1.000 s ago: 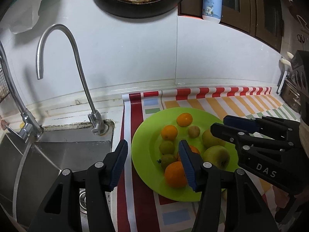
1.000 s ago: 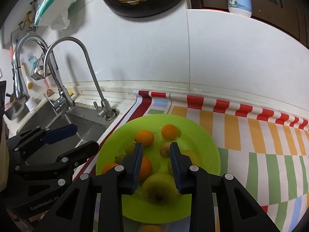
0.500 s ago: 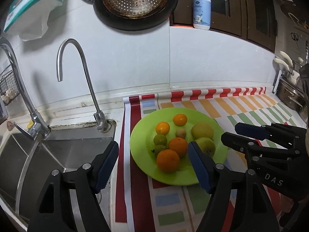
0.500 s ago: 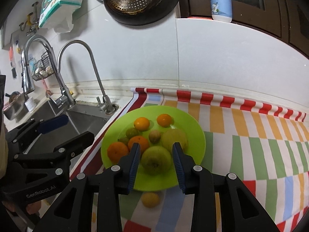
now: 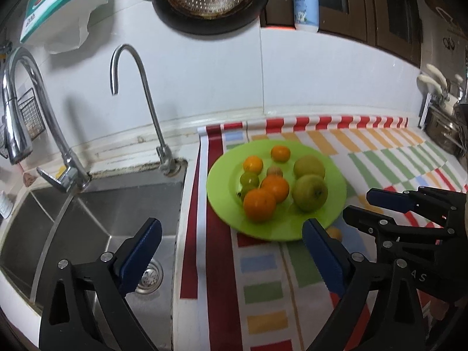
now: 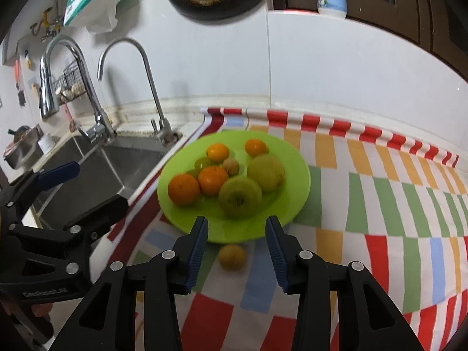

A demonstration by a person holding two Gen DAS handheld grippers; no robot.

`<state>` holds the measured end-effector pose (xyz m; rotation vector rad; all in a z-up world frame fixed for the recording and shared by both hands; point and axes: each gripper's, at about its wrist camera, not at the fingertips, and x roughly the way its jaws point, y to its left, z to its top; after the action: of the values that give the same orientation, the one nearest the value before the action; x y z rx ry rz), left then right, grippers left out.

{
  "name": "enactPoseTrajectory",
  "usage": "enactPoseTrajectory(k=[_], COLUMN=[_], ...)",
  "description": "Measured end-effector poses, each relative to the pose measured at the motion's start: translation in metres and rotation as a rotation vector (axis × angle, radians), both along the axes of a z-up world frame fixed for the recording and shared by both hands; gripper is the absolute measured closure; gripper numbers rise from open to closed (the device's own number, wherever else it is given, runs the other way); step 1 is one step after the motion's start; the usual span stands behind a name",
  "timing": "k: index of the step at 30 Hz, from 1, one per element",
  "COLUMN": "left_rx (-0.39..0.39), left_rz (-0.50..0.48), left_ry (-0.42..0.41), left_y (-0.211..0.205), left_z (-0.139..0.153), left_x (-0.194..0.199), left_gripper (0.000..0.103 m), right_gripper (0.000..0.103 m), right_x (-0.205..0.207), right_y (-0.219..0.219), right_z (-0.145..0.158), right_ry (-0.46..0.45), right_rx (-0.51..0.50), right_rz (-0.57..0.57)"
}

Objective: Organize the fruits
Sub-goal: 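Lift both tools off the plate and move toward the last loose fruit, then close the right tool on the last small yellow-brown fruit on the cloth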

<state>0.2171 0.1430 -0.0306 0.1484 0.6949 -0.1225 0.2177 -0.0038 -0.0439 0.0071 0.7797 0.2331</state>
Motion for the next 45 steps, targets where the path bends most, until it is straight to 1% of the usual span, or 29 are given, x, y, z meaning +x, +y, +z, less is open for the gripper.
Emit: enactPoseTrajectory(k=[5, 14, 20, 26, 28, 31, 39, 45], left_rx=[0.027, 0.043, 0.043, 0.044, 0.046, 0.047, 0.047, 0.034], left_rz=[0.014, 0.036, 0.043, 0.063, 0.066, 0.067, 0.062, 0.053], left_ry=[0.044, 0.127, 0.143, 0.147, 0.145, 0.139, 0.114, 0.08], left_y=[0.003, 0.006, 0.006, 0.01, 0.01, 0.011, 0.01, 0.01], left_z=[-0.014, -0.037, -0.043, -0.045, -0.044, -0.043, -0.035, -0.023], left_x=[-0.004, -0.001, 0.003, 0.01, 0.011, 0.01, 0.006, 0.001], left_gripper=[0.003, 0.003, 0.003, 0.003, 0.003, 0.003, 0.003, 0.003], right_gripper=[0.061, 0.061, 0.061, 0.062, 0.068, 0.073, 0.073, 0.073], right_x=[-0.001, 0.006, 0.014, 0.018, 0.018, 0.019, 0.013, 0.006], right_y=[0.004, 0.005, 0.006, 0.011, 0.011, 0.012, 0.009, 0.007], right_z=[-0.015, -0.039, -0.051, -0.053, -0.054, -0.055, -0.049, -0.034], right_ry=[0.046, 0.122, 0.161, 0.159, 0.161, 0.161, 0.142, 0.099], right_rx=[-0.001, 0.002, 0.004, -0.008, -0.01, -0.016, -0.001, -0.007], right_rz=[0.016, 0.023, 0.022, 0.027, 0.028, 0.025, 0.028, 0.026])
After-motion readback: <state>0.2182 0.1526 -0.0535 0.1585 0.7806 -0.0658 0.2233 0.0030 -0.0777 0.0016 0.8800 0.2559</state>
